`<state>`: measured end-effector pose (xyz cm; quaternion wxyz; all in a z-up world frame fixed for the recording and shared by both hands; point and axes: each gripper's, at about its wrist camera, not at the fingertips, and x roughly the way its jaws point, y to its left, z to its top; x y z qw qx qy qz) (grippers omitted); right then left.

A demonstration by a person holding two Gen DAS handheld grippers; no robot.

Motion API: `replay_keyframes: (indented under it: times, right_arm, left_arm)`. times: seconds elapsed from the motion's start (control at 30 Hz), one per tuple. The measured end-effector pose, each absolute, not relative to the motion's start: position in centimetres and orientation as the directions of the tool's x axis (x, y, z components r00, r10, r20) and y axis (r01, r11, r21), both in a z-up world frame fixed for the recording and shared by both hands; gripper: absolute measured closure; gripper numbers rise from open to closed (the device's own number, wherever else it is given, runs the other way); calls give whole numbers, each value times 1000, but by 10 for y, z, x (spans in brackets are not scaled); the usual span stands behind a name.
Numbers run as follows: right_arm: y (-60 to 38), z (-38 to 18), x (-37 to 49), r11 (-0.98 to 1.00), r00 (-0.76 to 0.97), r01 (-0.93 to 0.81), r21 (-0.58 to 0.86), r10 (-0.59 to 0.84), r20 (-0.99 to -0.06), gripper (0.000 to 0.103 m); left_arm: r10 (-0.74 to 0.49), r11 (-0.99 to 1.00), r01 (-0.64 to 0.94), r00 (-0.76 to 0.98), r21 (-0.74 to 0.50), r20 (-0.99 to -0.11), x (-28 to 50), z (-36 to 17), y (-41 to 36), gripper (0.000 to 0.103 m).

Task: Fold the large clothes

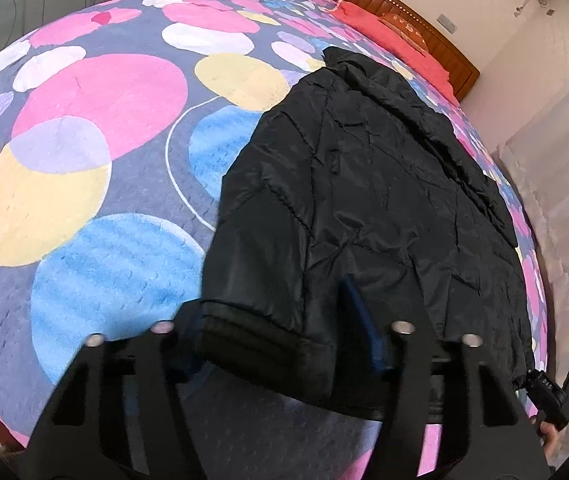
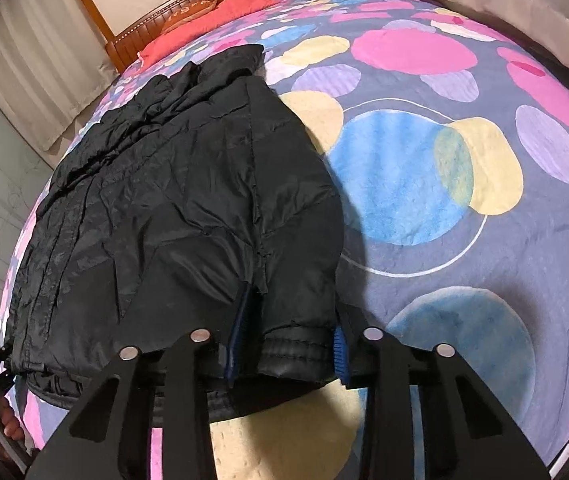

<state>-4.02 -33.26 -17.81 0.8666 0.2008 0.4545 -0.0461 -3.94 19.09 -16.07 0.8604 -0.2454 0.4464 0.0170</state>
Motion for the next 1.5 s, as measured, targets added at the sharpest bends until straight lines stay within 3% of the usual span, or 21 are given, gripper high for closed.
replay_keyframes:
  times: [0.2,0.3,0.73,0.97,1.27,1.5]
  right_arm:
    - [-332,-175,-43,907,596,256,334,123,-793,82]
    - [-335,-172,-45,893,603,256,370,151,-783,86]
    - [-343,-158,-67,851,622,230,472,245,-744,89]
    - [-354,-140,-64,753,663,180,632,382,-644,90]
    - [-356,-83,0,671,733,25,741,492,-470,91]
    - [-367,-49,76,656,783,-16,755,478,-399,91]
  left_arm:
    - [-209,877,-223,623,-427,-754,-42,-157,189,84]
    - [-220,874,-205,641,-441,-735,-46,-150,188,89]
    - [-261,855,-163,686,-493,-680,-76,-117,194,91]
    - [-317,802,-139,726,-581,-611,-76,-89,203,91]
    - [-360,803,-12,786,-596,-502,-20,-24,194,92]
    - [-318,837,8,821,-548,-474,67,13,192,92]
